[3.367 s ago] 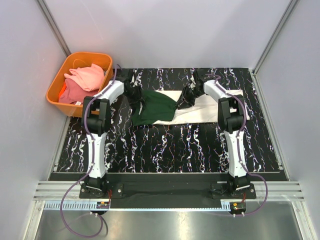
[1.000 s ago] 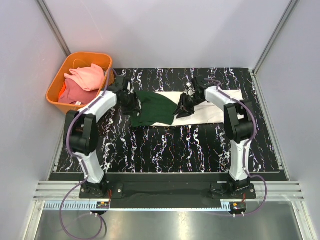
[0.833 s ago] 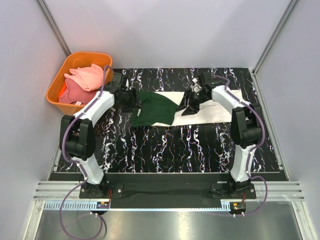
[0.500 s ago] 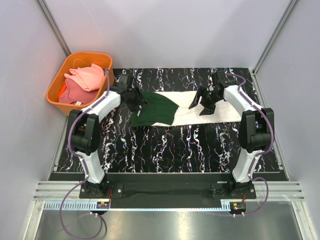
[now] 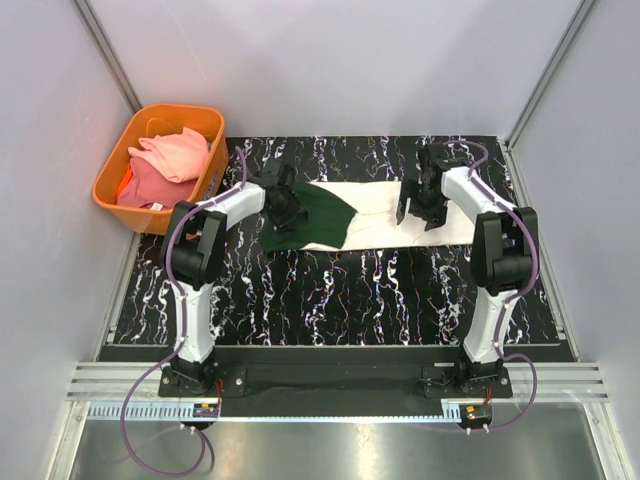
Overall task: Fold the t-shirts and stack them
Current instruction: Fold the tshirt
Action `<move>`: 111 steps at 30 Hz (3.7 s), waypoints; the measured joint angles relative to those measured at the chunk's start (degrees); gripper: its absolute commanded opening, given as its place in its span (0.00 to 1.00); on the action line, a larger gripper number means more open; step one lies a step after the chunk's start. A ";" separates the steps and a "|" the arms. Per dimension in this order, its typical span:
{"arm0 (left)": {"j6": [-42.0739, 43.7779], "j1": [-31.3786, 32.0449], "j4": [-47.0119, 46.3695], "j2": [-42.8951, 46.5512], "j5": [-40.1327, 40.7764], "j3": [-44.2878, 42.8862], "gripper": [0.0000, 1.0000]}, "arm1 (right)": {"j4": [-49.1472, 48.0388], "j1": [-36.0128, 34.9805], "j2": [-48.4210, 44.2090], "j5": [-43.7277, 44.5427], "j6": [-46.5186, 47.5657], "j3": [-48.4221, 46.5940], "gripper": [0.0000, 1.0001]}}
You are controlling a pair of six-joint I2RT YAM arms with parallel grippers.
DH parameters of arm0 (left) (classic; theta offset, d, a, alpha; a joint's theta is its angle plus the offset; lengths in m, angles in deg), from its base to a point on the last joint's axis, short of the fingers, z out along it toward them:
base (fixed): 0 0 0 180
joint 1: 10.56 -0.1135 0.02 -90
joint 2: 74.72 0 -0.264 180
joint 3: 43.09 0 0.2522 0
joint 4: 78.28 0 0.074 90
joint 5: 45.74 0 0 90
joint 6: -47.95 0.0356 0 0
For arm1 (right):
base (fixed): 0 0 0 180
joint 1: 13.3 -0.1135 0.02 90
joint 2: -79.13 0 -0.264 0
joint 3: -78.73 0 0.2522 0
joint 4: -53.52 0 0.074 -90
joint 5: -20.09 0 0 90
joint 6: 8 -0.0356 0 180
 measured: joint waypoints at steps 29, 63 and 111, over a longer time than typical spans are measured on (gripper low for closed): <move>25.99 -6.16 7.69 -15.63 8.04 -26.88 0.49 | -5.62 -12.11 -0.70 -8.85 -14.60 12.92 0.83; 12.44 -3.19 7.37 -15.45 6.32 -25.86 0.45 | -2.82 -10.80 0.33 3.02 0.61 12.09 0.18; 26.45 -4.09 -0.72 4.63 -11.17 -19.41 0.69 | -25.38 -19.87 -20.24 -23.89 -26.08 28.48 0.73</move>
